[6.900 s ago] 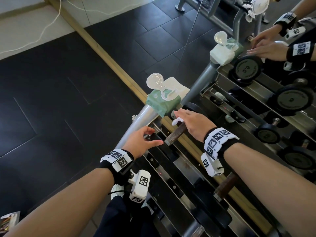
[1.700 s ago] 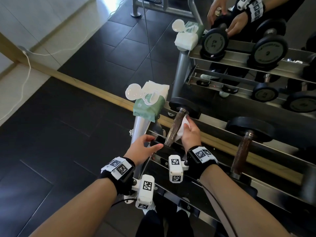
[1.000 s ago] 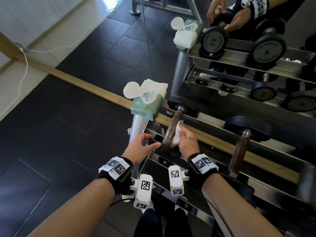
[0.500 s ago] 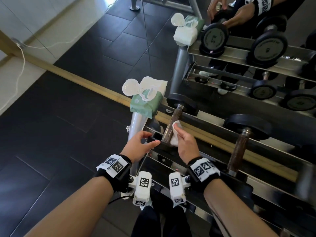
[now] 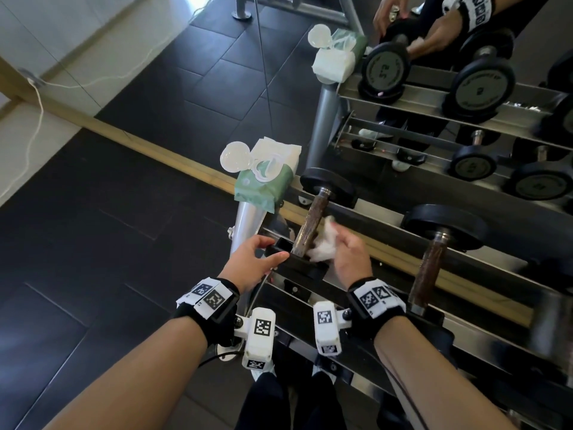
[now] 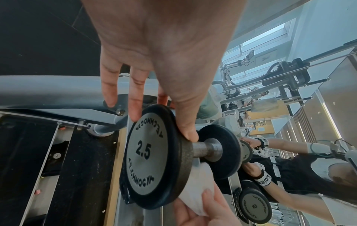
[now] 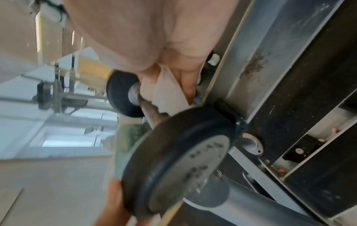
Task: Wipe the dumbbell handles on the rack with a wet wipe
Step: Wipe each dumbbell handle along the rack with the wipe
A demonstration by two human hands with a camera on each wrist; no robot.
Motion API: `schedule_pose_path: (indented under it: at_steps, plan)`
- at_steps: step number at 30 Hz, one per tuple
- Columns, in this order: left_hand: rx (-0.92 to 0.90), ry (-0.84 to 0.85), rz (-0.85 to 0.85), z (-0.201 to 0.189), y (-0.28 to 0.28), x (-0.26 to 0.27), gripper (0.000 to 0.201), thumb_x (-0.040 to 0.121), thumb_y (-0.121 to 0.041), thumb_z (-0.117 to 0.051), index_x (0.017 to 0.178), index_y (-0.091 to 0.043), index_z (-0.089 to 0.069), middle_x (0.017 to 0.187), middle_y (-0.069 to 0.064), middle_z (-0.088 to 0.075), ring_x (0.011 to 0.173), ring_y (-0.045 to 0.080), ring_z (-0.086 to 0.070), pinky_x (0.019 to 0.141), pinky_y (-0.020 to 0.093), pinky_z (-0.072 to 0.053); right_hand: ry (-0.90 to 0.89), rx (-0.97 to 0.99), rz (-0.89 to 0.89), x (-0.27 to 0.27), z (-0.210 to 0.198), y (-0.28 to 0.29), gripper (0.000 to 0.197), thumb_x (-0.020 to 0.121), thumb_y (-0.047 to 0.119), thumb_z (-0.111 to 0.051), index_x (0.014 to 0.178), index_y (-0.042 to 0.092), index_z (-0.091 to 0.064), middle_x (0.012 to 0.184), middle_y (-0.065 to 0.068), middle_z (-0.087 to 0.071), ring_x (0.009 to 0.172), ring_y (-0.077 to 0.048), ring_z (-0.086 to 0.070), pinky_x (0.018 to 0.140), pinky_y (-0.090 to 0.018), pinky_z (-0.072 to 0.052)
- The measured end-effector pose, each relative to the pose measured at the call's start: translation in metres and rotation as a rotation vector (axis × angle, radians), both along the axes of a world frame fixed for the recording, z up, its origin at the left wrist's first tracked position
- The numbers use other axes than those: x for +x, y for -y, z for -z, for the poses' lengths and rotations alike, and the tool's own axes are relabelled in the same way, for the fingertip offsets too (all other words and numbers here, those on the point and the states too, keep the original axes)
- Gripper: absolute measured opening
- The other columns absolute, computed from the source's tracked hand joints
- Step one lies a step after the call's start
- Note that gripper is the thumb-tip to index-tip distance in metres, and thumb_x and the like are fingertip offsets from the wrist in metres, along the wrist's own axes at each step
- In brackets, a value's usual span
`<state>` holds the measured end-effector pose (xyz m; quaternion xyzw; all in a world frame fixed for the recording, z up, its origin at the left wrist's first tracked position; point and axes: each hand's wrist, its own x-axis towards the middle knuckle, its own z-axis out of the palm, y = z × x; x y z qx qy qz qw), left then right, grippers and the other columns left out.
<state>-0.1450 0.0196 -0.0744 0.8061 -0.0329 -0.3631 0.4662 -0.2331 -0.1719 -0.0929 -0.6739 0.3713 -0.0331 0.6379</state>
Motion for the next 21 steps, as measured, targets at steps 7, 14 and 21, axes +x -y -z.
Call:
schedule_pose_path:
  at_steps: [7,14,21]
  plan:
    - [0.008,0.015,0.004,0.002,-0.002,0.0,0.047,0.081,-0.042,-0.076,0.122,-0.027,-0.058,0.119,-0.01,-0.061,0.072,0.01,-0.07,0.056,0.017,-0.046,-0.04,0.059,0.129,0.04,0.0,-0.002,0.031,0.1,0.012,-0.04,0.12,0.035,-0.042,0.117,-0.014,-0.059,0.094,-0.026,-0.062,0.082,-0.043,-0.054]
    - [0.012,0.014,0.004,0.002,-0.002,0.0,0.047,0.082,-0.044,-0.076,0.122,-0.029,-0.058,0.12,-0.012,-0.06,0.072,0.008,-0.069,0.059,0.018,-0.047,0.119,0.388,0.159,0.035,0.005,-0.014,0.069,0.094,-0.008,-0.029,0.145,0.036,-0.044,0.129,-0.008,-0.061,0.114,-0.033,-0.065,0.099,-0.048,-0.053]
    - [0.015,0.002,0.018,0.0,-0.004,0.002,0.051,0.079,-0.046,-0.077,0.123,-0.029,-0.058,0.121,-0.012,-0.058,0.08,0.012,-0.071,0.068,0.023,-0.049,0.111,0.392,0.194,0.022,0.012,-0.01,0.066,0.09,-0.01,-0.032,0.14,0.028,-0.053,0.136,-0.01,-0.059,0.121,-0.027,-0.061,0.108,-0.048,-0.045]
